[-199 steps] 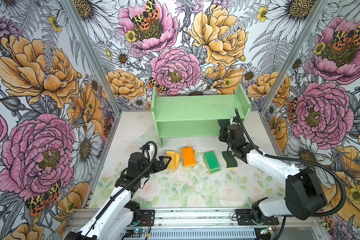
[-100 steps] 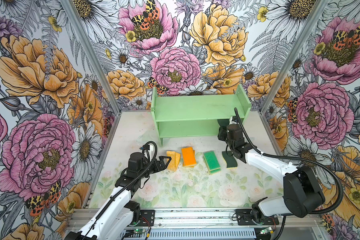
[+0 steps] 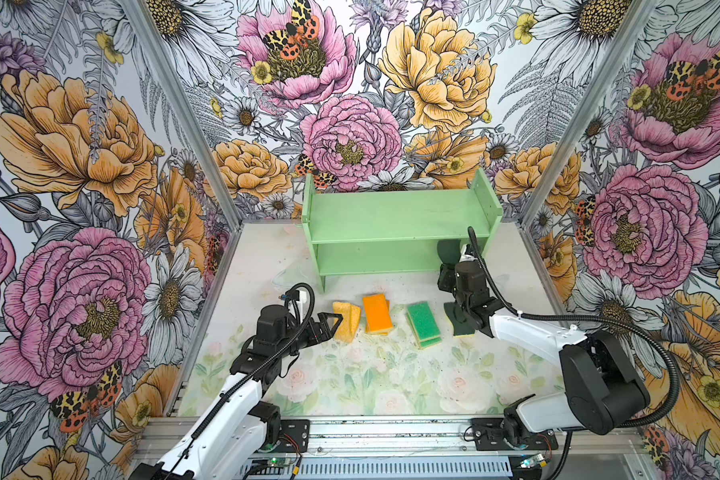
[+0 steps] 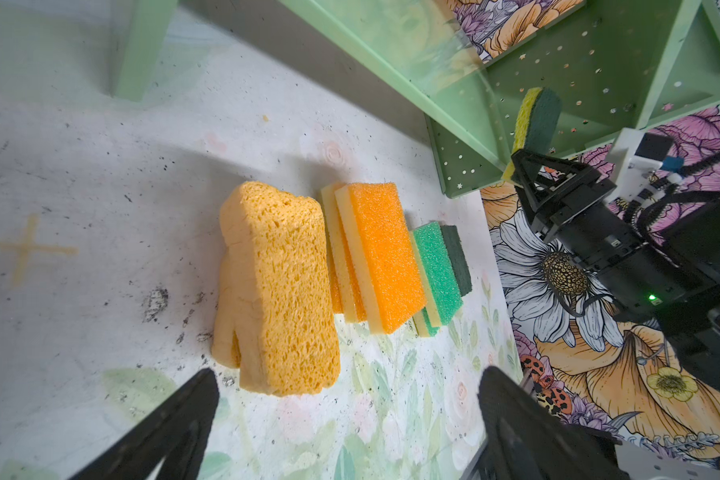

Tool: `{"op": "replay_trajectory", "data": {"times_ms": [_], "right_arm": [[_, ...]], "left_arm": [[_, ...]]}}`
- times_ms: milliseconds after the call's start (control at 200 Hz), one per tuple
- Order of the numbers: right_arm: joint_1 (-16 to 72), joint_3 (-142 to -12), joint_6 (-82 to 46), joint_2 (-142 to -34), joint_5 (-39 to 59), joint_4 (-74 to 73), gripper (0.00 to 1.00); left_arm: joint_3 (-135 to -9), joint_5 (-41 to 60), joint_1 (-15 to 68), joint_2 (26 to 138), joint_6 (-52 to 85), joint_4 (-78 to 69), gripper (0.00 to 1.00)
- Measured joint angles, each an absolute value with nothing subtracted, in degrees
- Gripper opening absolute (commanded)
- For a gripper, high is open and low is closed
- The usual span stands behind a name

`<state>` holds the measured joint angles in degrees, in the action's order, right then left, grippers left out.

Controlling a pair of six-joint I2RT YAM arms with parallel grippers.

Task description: Place and organize the cleaning sponges onto the shelf

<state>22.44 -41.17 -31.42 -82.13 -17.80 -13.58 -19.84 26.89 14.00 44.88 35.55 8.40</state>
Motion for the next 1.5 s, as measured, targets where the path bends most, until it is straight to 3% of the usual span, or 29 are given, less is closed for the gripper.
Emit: {"op": "replay_trajectory", "data": {"times_ms": [1501], "right_arm": [[22.6, -39.6, -30.6, -88.9, -19.6, -30.6, 0.5]], "left_arm": [[-19.8, 26.9, 14.0, 44.2, 35.4, 9.1, 0.99]]}}
